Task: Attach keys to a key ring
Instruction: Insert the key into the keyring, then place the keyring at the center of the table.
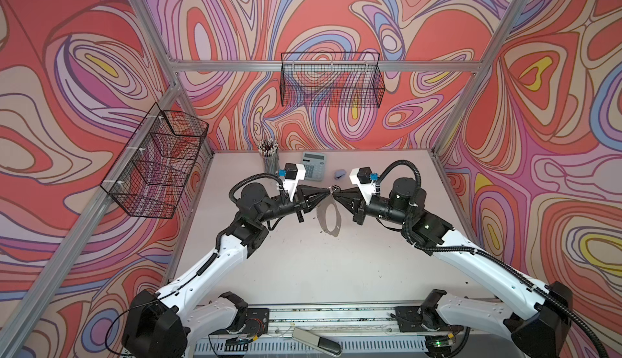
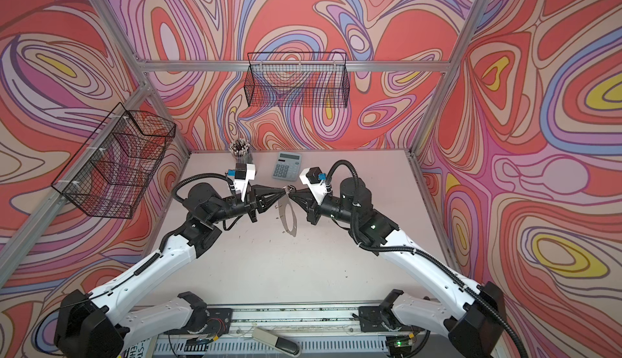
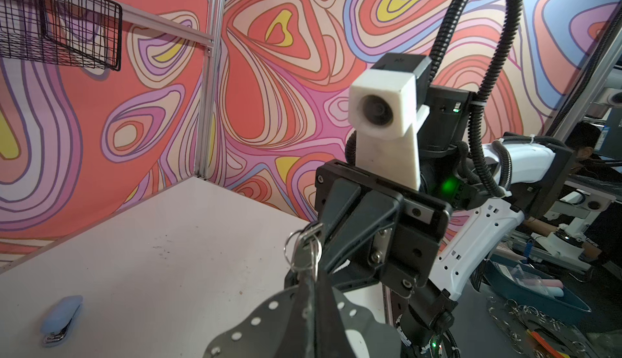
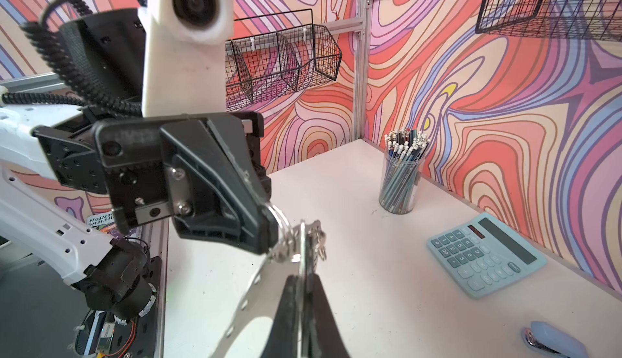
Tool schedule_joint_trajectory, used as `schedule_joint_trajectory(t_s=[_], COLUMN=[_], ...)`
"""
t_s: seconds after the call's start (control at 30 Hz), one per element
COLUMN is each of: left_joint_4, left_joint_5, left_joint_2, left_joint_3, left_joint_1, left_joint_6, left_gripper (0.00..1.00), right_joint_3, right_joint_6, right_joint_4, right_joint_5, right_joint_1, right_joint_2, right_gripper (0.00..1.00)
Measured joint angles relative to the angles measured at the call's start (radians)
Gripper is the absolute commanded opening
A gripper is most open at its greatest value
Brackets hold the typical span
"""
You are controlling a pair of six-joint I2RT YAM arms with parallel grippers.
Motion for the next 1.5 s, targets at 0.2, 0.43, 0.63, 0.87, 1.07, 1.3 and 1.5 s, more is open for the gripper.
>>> schedule_joint_trajectory(t_s=[0.2,0.43,0.63,0.87,1.07,1.3,1.5], left_joint_4=[-0.064,-0.139,-0.219,-0.258,-0.292,-0.318,-0.325], left_joint_5=[0.001,-0.028,-0.129,-0.358,-0.554,-0.683,-0.731], left_joint_2=[0.002,0.000,-0.027,-0.208,-0.371,-0.465,-0.465], left_joint_3=[0.014,0.018,0.018,-0.027,-0.066,-0.124,-0.130], left_joint_1=[0.000,0.000,0.000,0.000,0.000,0.000,0.000], left_joint_6=[0.035,0.085,0.119,0.137,0.169,0.192,0.198], left_gripper=[0.00,0.44,0.60,0.69,0.74,0.76,0.76], right_joint_3=[0.032,0.061,0.109,0.114,0.123,0.267,0.363], right_joint_6=[-0.033,-0.064,-0.073,-0.060,-0.047,-0.060,-0.092], right_joint_4=[-0.063,-0.143,-0.194,-0.182,-0.084,0.042,0.158], right_joint_5=[0.048,0.122,0.217,0.257,0.257,0.261,0.267], right_joint_1=[0.002,0.004,0.004,0.004,0.004,0.004,0.004], right_joint_2=[0.000,0.001,0.040,0.193,0.372,0.620,0.766], right_gripper=[0.00,0.00,0.00,0.00,0.00,0.00,0.00])
